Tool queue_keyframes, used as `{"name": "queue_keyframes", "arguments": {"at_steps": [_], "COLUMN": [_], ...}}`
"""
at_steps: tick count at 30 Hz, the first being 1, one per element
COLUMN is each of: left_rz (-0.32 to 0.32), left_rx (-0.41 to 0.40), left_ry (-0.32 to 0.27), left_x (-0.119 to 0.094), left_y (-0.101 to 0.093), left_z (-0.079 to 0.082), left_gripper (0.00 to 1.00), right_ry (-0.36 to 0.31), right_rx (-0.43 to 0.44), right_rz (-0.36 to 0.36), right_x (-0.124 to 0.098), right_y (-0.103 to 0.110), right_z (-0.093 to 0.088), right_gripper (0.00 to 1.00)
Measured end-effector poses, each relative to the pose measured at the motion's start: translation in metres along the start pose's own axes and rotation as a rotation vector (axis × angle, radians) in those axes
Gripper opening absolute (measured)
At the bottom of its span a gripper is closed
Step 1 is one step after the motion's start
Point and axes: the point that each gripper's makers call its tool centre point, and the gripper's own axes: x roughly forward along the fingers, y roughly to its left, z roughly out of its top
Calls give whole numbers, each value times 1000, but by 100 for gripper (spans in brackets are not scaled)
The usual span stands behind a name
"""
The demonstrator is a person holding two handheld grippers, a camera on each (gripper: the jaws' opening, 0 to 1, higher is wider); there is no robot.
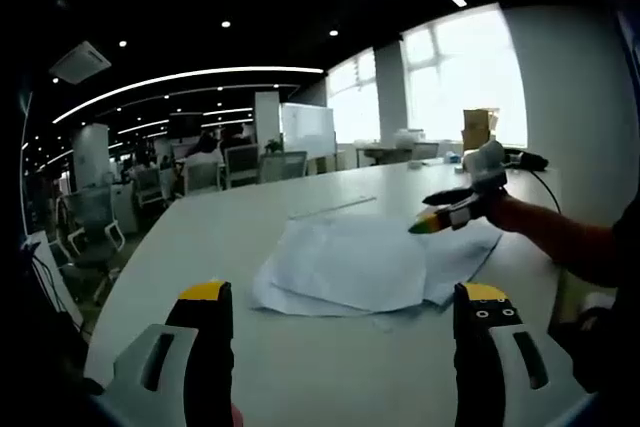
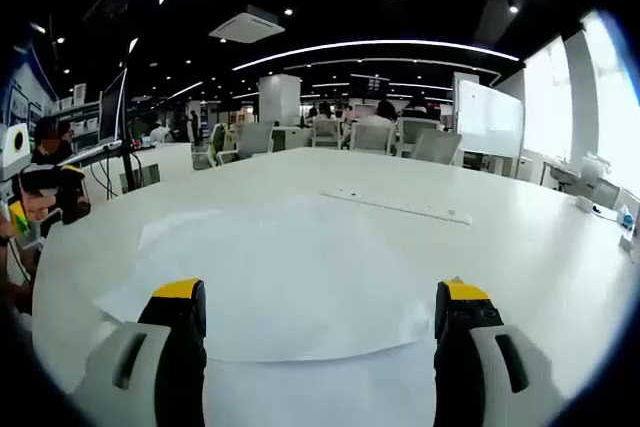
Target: Organize the stack of printing papers by aligning and flattening the scattered papers on the table
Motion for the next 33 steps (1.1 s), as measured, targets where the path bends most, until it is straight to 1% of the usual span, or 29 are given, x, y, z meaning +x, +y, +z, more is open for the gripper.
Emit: {"name": "queue_keyframes", "arguments": {"at_steps": [6, 8, 13, 18, 21, 26, 29, 33], "left_rz": [-1, -1, -4, -33, -41, -47, -50, -59], "left_rx": [-1, 0, 3, -9, -7, -5, -8, -4], "left_ry": [3, 4, 5, -6, -14, -8, -4, -2], "left_x": [0, 1, 4, 6, 6, 8, 10, 11], "left_y": [-1, -2, -4, -10, -13, -14, -14, -16], "left_z": [-2, -2, -3, -2, 0, -3, -5, -5], "left_gripper": [94, 94, 93, 95, 96, 95, 95, 95], "right_ry": [6, 9, 29, 54, 52, 26, 46, 34], "right_rx": [22, 18, 35, 30, 46, 43, 53, 57], "right_rz": [-17, -24, -41, -56, -59, -62, -41, -30], "right_x": [1, 2, 7, 9, 11, 12, 16, 15], "right_y": [-12, -13, -22, -27, -32, -30, -29, -26], "right_z": [-6, -9, -21, -31, -31, -26, -31, -29], "right_gripper": [90, 90, 89, 86, 86, 84, 84, 84]}}
